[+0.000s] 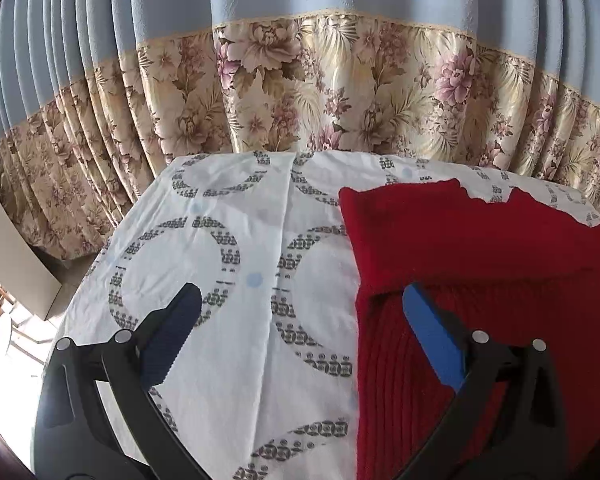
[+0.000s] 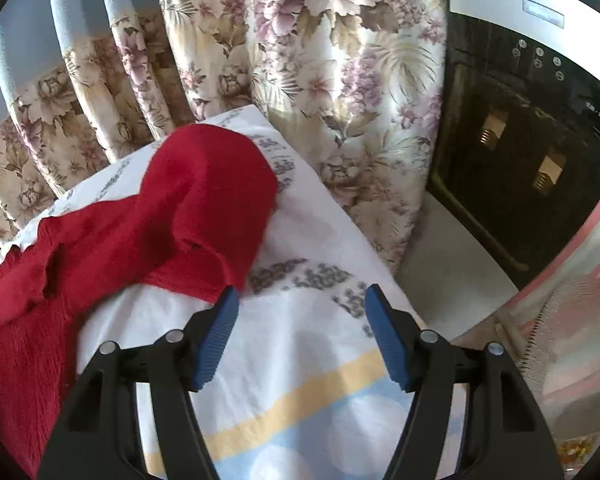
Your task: Fold small clothes
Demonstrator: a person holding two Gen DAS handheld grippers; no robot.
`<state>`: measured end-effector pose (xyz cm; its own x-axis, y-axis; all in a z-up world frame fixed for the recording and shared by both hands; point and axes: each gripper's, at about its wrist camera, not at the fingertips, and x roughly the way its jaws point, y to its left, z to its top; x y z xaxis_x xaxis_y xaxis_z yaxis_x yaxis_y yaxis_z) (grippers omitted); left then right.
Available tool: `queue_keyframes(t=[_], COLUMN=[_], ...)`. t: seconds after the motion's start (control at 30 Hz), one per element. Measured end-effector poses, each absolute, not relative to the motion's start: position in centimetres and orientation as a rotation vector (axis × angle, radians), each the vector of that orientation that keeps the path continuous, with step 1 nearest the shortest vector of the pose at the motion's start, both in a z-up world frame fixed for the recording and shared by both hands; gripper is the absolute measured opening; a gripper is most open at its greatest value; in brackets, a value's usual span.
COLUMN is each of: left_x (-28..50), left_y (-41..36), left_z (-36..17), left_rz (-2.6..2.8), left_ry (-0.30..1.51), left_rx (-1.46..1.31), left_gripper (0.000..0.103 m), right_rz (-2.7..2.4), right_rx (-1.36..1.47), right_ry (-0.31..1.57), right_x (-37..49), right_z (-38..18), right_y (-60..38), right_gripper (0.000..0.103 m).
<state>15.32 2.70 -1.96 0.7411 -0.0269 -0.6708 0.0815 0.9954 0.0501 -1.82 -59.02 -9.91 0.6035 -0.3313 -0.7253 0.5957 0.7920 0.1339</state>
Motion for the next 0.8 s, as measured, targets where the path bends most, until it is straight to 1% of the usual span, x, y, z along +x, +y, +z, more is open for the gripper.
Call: queue_keyframes(t=[0.2,0.3,0.33,0.37,0.4,0.53,0.63,0.8], left_x=[14.7,14.8,14.9,15.0,15.0,15.3,15.5,16.0], left_y=[1.3,0.6,0.4,0.2,0.0,-0.4,-0.4,0.1], left_z=[-1.9,-2.1,-2.1,-2.2,-2.3,-2.3,-2.3,-2.1], left_rz=[-0.075,-0.087,-0.089,-0.093,-0.095,-0.106,-0.107,-0.107], left_ry=[0.727,0.734,0.734,0.737,0.738,0.735,0.732,0.728], left_rx=[0.099,0.101,0.1,0.102,0.103,0.106,0.107,0.08], left_gripper=[0.1,0.1,0.1,0.1,0.1,0.1,0.1,0.1], right_rz=[-0.53,-0.551,-0.553,-0.536,-0.54,-0.699,-0.745,-0.666], right_rx=[0.381,0.388,0.378,0.37,0.37,0.325,0.266,0.285], right_ry=[0.759,0.781,0.785,0.795,0.799,0.729,0.648,0.476], right_x=[1.1,2.4,2.7,3.1,3.3,3.0,2.9,3.2], right_z=[-10.9,-11.7,-11.7,-11.6,-11.3,-8.5,-5.2,0.5], right_y=[-58.2,-58.5,-58.5,-58.6,-58.9,-60.6,-60.7,-58.7], right_gripper=[0.065,0.046,0.03,0.011,0.007,0.006,0.006,0.006])
